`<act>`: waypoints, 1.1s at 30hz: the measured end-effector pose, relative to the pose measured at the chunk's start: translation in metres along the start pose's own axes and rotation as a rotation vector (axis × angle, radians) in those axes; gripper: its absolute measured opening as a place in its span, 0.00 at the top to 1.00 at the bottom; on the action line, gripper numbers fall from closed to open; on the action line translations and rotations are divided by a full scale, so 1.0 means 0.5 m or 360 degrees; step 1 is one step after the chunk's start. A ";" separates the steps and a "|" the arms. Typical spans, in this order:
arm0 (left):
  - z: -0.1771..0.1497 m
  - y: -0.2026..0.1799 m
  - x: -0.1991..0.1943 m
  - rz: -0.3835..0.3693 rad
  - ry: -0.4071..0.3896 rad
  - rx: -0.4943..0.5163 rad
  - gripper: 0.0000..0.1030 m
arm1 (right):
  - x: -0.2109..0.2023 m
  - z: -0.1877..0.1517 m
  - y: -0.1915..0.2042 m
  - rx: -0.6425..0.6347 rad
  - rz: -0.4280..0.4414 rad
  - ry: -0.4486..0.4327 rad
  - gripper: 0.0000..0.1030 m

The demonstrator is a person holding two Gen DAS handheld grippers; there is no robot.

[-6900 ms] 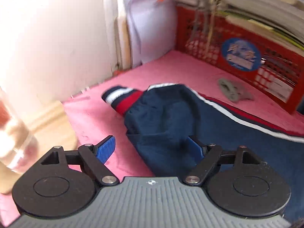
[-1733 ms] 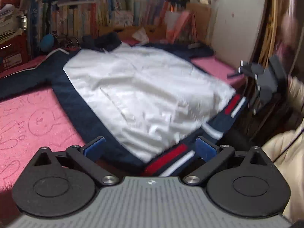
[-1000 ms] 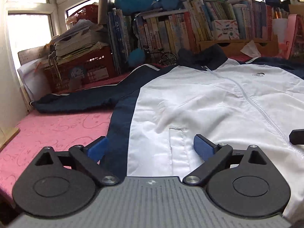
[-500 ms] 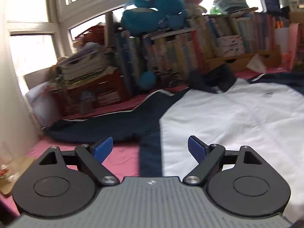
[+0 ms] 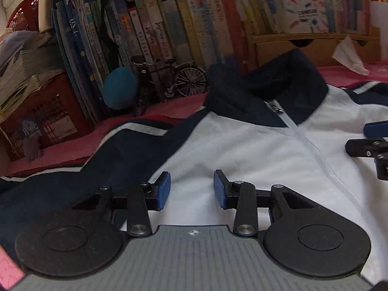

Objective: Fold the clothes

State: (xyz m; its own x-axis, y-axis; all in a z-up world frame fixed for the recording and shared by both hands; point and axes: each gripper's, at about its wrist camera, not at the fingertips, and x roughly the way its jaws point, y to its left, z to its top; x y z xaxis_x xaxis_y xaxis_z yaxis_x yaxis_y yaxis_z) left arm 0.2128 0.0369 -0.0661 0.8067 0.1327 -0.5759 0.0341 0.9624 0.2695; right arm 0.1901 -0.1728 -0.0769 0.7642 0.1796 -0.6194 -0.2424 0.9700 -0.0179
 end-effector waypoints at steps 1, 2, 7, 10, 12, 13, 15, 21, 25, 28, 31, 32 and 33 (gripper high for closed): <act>0.014 0.009 0.025 0.0049 0.0010 -0.0007 0.62 | 0.030 0.019 -0.009 -0.0007 -0.0032 -0.0016 0.55; 0.028 0.017 0.048 0.0099 0.0018 -0.0006 0.60 | 0.053 0.034 -0.026 0.0017 -0.0070 -0.0017 0.54; 0.055 0.034 0.125 0.0478 0.0069 0.0256 0.56 | 0.143 0.088 -0.133 0.0199 -0.0330 0.0003 0.44; 0.058 0.048 0.129 0.0458 0.0059 0.0271 0.57 | 0.157 0.092 -0.212 0.0260 -0.0454 0.0004 0.42; 0.060 0.056 0.132 0.0446 0.0053 0.0280 0.57 | 0.150 0.090 -0.250 0.0229 -0.0612 0.0008 0.36; 0.060 0.055 0.130 0.0451 0.0053 0.0287 0.57 | 0.146 0.089 -0.268 0.0210 -0.0695 0.0011 0.28; 0.059 0.042 0.130 0.0481 0.0051 0.0336 0.58 | 0.120 0.086 -0.305 0.0251 -0.0840 -0.0025 0.34; 0.059 0.031 0.132 0.0492 0.0050 0.0382 0.61 | -0.031 0.034 -0.354 0.0473 0.0025 -0.0128 0.32; 0.053 0.038 0.131 0.0495 0.0046 0.0400 0.61 | -0.047 -0.037 -0.376 0.0220 -0.0004 0.0016 0.32; 0.051 0.042 0.132 0.0488 0.0046 0.0394 0.61 | -0.058 -0.081 -0.469 0.0217 -0.0312 0.0050 0.20; 0.053 0.042 0.138 0.0488 0.0045 0.0400 0.61 | -0.087 -0.105 -0.651 0.0552 -0.0848 0.0065 0.15; 0.053 0.041 0.139 0.0488 0.0045 0.0401 0.61 | -0.097 -0.108 -0.692 0.0640 -0.1073 0.0099 0.15; 0.053 0.040 0.139 0.0489 0.0045 0.0401 0.61 | -0.106 -0.110 -0.729 0.0721 -0.1308 0.0139 0.20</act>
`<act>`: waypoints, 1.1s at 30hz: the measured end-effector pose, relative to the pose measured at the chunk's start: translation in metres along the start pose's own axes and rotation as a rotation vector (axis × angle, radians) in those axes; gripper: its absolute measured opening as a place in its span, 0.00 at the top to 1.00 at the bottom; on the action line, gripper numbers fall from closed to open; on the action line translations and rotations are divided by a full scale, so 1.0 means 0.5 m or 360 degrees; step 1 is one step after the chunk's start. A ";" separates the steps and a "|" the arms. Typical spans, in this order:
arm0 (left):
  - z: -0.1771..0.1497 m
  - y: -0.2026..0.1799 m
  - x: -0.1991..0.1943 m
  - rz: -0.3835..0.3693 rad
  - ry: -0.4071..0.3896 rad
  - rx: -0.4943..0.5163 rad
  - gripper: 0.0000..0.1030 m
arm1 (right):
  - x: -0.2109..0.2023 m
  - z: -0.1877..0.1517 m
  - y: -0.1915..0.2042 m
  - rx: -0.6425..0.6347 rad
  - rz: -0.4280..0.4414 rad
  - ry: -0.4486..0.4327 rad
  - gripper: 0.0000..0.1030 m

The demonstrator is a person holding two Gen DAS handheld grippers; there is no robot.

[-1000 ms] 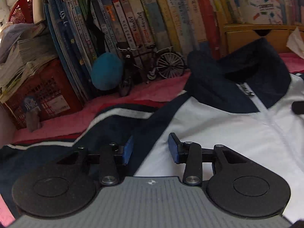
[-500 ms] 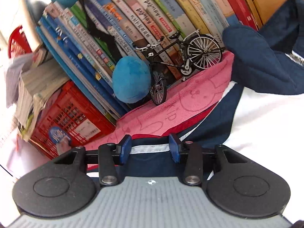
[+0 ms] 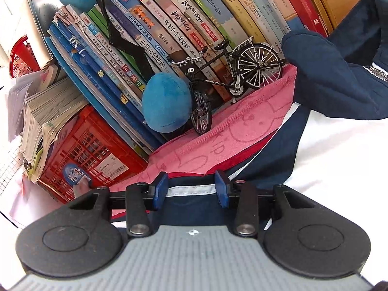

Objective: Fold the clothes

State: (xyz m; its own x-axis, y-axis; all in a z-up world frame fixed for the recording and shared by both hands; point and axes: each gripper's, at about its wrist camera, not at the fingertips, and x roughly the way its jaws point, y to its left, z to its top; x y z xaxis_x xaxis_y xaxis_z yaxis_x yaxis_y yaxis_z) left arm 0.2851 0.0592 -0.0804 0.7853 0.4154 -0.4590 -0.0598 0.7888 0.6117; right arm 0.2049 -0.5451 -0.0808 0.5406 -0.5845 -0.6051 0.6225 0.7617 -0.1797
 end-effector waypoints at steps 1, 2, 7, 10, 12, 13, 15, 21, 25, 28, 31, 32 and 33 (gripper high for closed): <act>0.000 -0.001 -0.002 0.0003 0.0001 -0.0001 0.61 | -0.001 0.005 -0.015 0.0008 -0.0084 -0.0018 0.30; 0.000 -0.002 -0.004 0.0006 0.0003 -0.0002 0.61 | -0.007 0.008 -0.028 0.0000 -0.0136 -0.0044 0.30; -0.001 -0.004 -0.007 0.0011 0.0005 -0.0005 0.61 | -0.133 -0.026 0.027 -0.0059 0.0677 -0.0069 0.23; 0.000 -0.006 -0.006 0.0012 0.0007 -0.0008 0.61 | -0.216 -0.056 0.093 -0.0157 0.1280 0.0057 0.18; 0.001 -0.007 -0.006 0.0012 0.0008 -0.0010 0.61 | -0.268 -0.084 0.157 -0.0285 0.1541 0.0155 0.16; 0.001 -0.007 -0.006 0.0012 0.0008 -0.0011 0.61 | -0.292 -0.102 0.177 -0.0396 0.1553 0.0138 0.14; 0.002 -0.008 -0.006 0.0012 0.0009 -0.0014 0.61 | -0.340 -0.141 0.213 -0.0635 0.1538 0.0084 0.12; 0.004 -0.010 -0.006 0.0013 0.0013 -0.0021 0.61 | -0.318 -0.177 0.219 -0.0742 0.1104 0.0170 0.00; 0.003 -0.009 -0.006 0.0017 0.0013 -0.0017 0.61 | -0.322 -0.143 0.215 -0.0553 0.0575 0.0232 0.02; 0.002 -0.005 -0.006 0.0010 0.0015 -0.0028 0.61 | -0.429 -0.153 0.244 -0.0765 0.0830 -0.0136 0.00; 0.002 -0.002 -0.005 0.0003 0.0016 -0.0039 0.60 | -0.520 -0.184 0.280 -0.0784 0.1195 -0.0225 0.00; 0.002 -0.001 -0.005 0.0002 0.0017 -0.0041 0.60 | -0.535 -0.196 0.305 -0.0792 0.1289 -0.0194 0.00; 0.002 0.000 -0.005 -0.0001 0.0017 -0.0046 0.60 | -0.547 -0.208 0.332 -0.0800 0.1377 -0.0150 0.00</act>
State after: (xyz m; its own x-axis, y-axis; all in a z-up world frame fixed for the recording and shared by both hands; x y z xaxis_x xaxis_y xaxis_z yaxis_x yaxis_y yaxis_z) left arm 0.2838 0.0575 -0.0786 0.7786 0.4195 -0.4667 -0.0771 0.8020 0.5923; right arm 0.1015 -0.2299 -0.0260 0.7503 0.2228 -0.6224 -0.3050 0.9520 -0.0269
